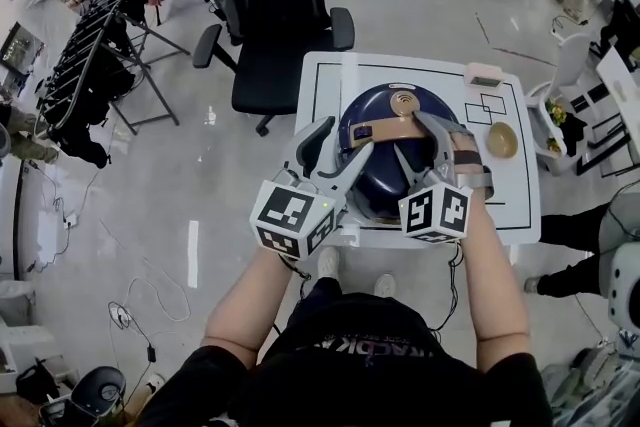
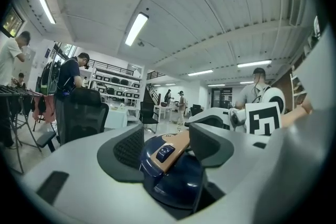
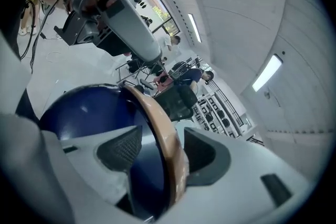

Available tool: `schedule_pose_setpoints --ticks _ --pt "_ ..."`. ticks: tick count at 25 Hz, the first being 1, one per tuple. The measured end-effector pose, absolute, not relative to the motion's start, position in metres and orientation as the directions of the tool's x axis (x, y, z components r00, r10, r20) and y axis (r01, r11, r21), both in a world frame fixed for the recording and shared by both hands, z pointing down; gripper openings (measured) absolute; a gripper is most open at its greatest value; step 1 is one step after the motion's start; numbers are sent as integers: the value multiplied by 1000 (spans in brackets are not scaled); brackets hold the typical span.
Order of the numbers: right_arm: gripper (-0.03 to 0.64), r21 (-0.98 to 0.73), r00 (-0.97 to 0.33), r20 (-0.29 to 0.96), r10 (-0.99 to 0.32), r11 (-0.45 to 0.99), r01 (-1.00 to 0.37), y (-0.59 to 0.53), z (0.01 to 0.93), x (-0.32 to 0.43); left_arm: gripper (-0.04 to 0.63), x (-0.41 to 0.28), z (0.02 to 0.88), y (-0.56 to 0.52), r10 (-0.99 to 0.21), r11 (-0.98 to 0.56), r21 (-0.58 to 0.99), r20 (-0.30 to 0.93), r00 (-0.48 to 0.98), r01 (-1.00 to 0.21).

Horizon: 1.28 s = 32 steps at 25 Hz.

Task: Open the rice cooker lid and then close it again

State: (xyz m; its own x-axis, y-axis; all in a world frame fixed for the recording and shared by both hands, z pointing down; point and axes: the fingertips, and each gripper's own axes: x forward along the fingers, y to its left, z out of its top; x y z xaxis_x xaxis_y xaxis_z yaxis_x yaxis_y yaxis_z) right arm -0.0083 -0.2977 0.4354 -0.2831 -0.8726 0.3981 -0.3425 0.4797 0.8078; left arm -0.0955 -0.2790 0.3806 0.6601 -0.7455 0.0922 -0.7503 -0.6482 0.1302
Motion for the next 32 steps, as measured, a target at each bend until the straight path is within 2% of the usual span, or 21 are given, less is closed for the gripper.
schedule_pose_setpoints --ticks 3,7,10,11,21,32 --pt "252 816 -266 398 -878 471 -335 -304 436 -11 243 -95 383 -285 -727 -668 135 92 681 -732" --pt "218 824 -239 406 -882 467 -321 -308 437 -16 150 -94 384 -293 -699 -696 144 89 709 -704" --pt "202 825 -228 403 -886 460 -328 -312 438 -17 22 -94 388 -301 -686 -708 142 97 721 -692" --pt "202 824 -225 404 -887 460 -331 -313 438 -17 3 -93 390 -303 -679 -714 140 101 727 -686" --pt "201 821 -206 394 -896 443 -360 -313 438 -16 3 -74 404 -310 -584 -798 63 163 795 -599" --pt "201 814 -184 396 -900 437 -382 -313 438 -15 2 -69 415 -312 -520 -839 84 170 837 -538"
